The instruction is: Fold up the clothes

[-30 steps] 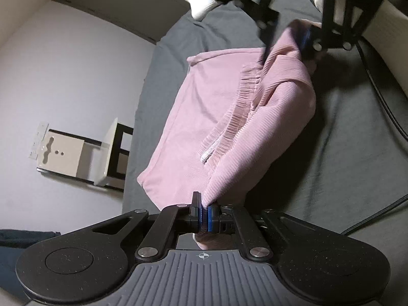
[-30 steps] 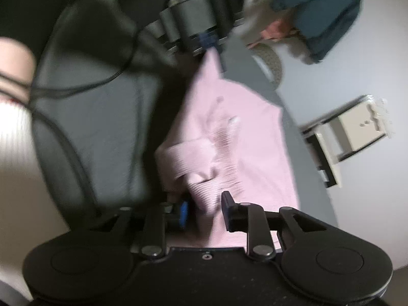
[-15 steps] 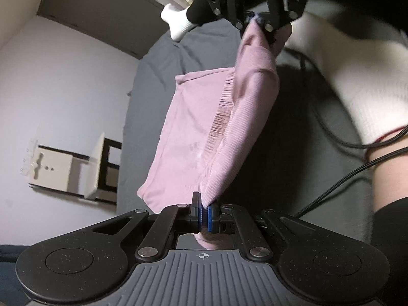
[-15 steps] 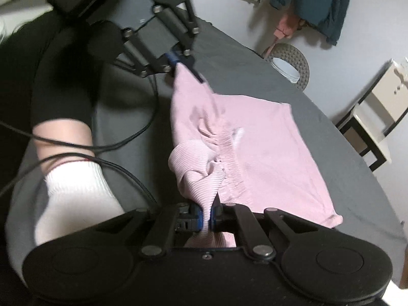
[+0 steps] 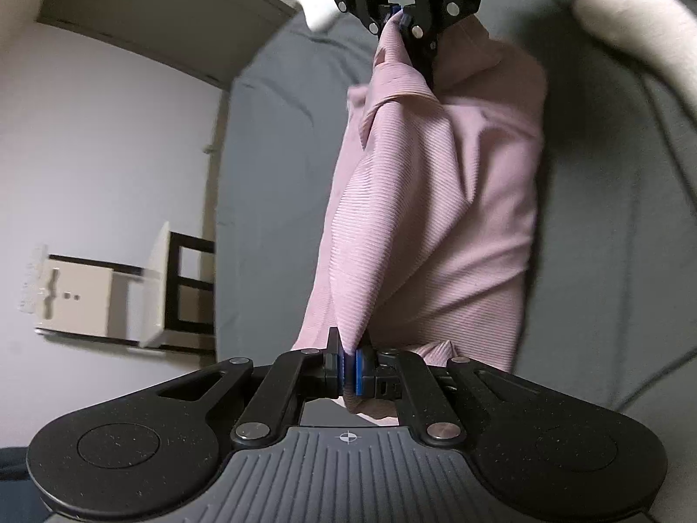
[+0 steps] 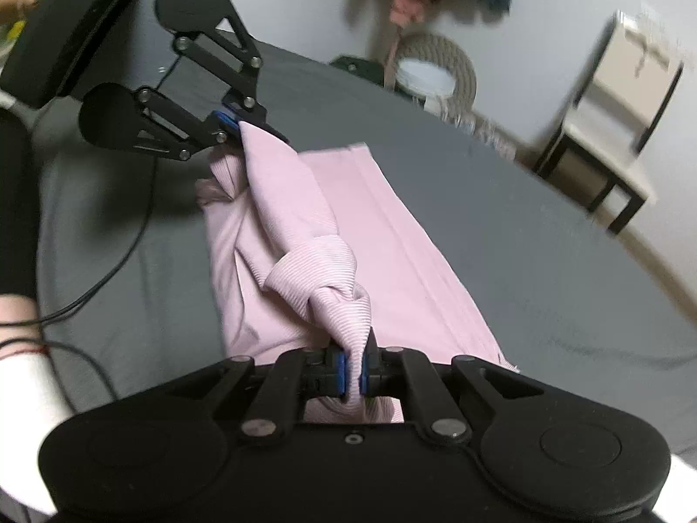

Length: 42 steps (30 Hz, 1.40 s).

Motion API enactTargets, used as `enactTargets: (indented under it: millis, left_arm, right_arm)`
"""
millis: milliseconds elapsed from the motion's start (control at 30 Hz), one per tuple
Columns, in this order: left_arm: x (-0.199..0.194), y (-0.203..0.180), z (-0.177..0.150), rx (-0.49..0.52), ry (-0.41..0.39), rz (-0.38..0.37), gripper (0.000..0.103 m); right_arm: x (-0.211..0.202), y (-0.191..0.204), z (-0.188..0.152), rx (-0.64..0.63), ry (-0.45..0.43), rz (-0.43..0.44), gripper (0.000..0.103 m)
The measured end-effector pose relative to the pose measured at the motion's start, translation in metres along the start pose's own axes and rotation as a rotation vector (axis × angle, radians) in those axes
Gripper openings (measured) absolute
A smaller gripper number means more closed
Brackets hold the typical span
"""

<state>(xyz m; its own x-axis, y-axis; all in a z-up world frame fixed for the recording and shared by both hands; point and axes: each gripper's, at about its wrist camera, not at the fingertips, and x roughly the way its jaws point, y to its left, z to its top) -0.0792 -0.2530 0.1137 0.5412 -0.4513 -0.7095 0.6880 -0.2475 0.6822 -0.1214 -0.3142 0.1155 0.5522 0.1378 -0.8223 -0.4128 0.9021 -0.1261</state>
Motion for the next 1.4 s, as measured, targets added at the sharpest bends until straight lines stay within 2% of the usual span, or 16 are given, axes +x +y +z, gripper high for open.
enactTargets:
  millis: [100, 300, 400, 467, 500, 533, 600, 633, 733, 867, 933, 1067, 1167, 1233, 1367, 1400]
  left_arm:
    - [0.031, 0.014, 0.000, 0.000, 0.019, -0.048, 0.004]
    - [0.085, 0.035, -0.004, -0.058, 0.046, -0.090, 0.004]
    - [0.104, 0.040, -0.011, -0.117, 0.047, -0.140, 0.006]
    - [0.108, 0.043, -0.018, -0.152, 0.037, -0.122, 0.014]
    - [0.107, 0.045, -0.022, -0.174, 0.032, -0.096, 0.026]
    - [0.107, 0.047, -0.026, -0.196, 0.027, -0.071, 0.048]
    - [0.104, 0.053, -0.035, -0.262, 0.022, -0.011, 0.082]
    - [0.102, 0.058, -0.041, -0.308, 0.023, 0.025, 0.086]
    - [0.092, 0.066, -0.058, -0.439, 0.028, 0.038, 0.086]
    - [0.072, 0.058, -0.080, -0.669, 0.019, 0.118, 0.086]
    - [0.061, 0.053, -0.090, -0.785, 0.013, 0.159, 0.086]
    - [0.036, 0.048, -0.135, -1.191, -0.052, 0.216, 0.086]
    - [0.019, 0.024, -0.162, -1.363, -0.177, 0.141, 0.086]
    - [0.017, 0.008, -0.171, -1.380, -0.218, 0.104, 0.086]
    - [0.021, -0.020, -0.166, -1.305, -0.171, 0.099, 0.083]
    - [0.026, -0.021, -0.165, -1.298, -0.163, 0.077, 0.071]
  right_arm:
    - [0.023, -0.032, 0.000, 0.066, 0.029, 0.053, 0.007]
    - [0.050, -0.076, -0.009, 0.210, 0.012, 0.122, 0.009]
    - [0.058, -0.094, -0.015, 0.289, 0.017, 0.138, 0.027]
    - [0.056, -0.100, -0.024, 0.323, -0.001, 0.147, 0.030]
    - [0.053, -0.103, -0.028, 0.338, -0.009, 0.155, 0.032]
    - [0.050, -0.107, -0.032, 0.362, -0.017, 0.155, 0.035]
    - [0.044, -0.114, -0.041, 0.412, -0.035, 0.155, 0.036]
    - [0.042, -0.118, -0.044, 0.435, -0.045, 0.154, 0.036]
    - [0.034, -0.132, -0.053, 0.511, -0.083, 0.143, 0.043]
    - [0.024, -0.148, -0.062, 0.630, -0.137, 0.115, 0.044]
    - [0.017, -0.145, -0.064, 0.635, -0.151, 0.085, 0.044]
    - [0.006, -0.130, -0.068, 0.648, -0.169, 0.082, 0.046]
    - [0.011, -0.121, -0.076, 0.736, -0.176, 0.116, 0.047]
    - [0.012, -0.115, -0.081, 0.760, -0.178, 0.113, 0.047]
    - [0.019, -0.110, -0.076, 0.756, -0.164, 0.058, 0.038]
    - [0.021, -0.109, -0.075, 0.749, -0.159, 0.047, 0.029]
